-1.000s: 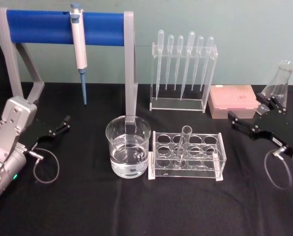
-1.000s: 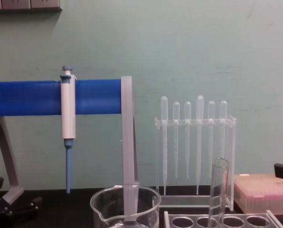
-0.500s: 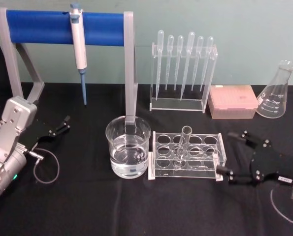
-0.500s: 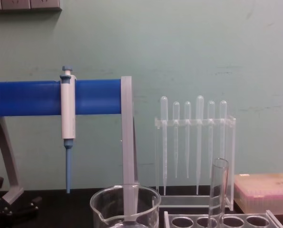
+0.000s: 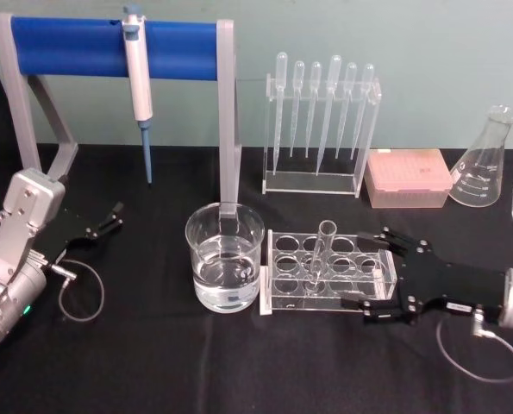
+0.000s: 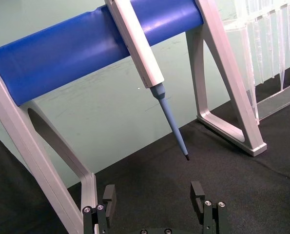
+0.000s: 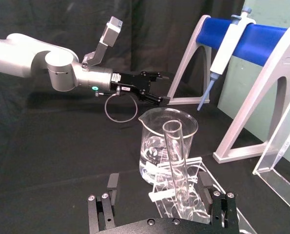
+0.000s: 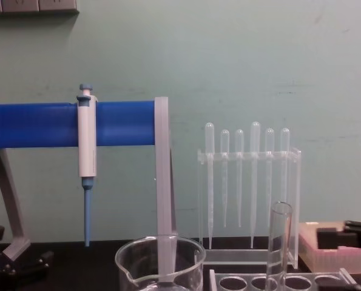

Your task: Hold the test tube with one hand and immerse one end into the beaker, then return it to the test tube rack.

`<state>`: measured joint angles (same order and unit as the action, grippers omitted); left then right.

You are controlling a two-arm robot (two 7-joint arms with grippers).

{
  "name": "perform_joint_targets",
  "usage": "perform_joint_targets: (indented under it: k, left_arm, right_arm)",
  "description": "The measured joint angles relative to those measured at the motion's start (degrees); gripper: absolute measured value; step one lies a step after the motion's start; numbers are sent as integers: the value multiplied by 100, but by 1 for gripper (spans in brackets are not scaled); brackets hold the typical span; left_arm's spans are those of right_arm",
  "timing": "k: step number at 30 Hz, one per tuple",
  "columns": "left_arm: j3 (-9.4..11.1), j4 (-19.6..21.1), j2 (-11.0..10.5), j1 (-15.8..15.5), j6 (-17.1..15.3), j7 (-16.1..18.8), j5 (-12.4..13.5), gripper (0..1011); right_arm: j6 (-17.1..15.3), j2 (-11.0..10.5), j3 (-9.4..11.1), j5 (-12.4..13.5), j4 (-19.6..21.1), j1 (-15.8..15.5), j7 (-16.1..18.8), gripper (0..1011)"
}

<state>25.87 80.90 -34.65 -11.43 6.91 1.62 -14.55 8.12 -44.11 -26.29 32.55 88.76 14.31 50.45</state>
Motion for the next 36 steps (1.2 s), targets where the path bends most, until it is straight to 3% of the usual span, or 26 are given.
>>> perform_joint_targets:
  k: [8, 19, 28, 36]
  left_arm:
    - [0, 0, 0, 0, 0, 0, 0, 1000]
    - [-1, 0, 0, 0, 0, 0, 0, 1000]
    - [0, 0, 0, 0, 0, 0, 0, 1000]
    - [-1, 0, 0, 0, 0, 0, 0, 1000]
  right_arm:
    - [-110, 285, -274, -199, -268, 420, -37, 1002]
    - [-154, 554, -474, -310, -615, 789, -89, 1002]
    - [-85, 724, -530, -287, -770, 914, -118, 1003]
    - [-89, 707, -527, -287, -761, 910, -118, 995]
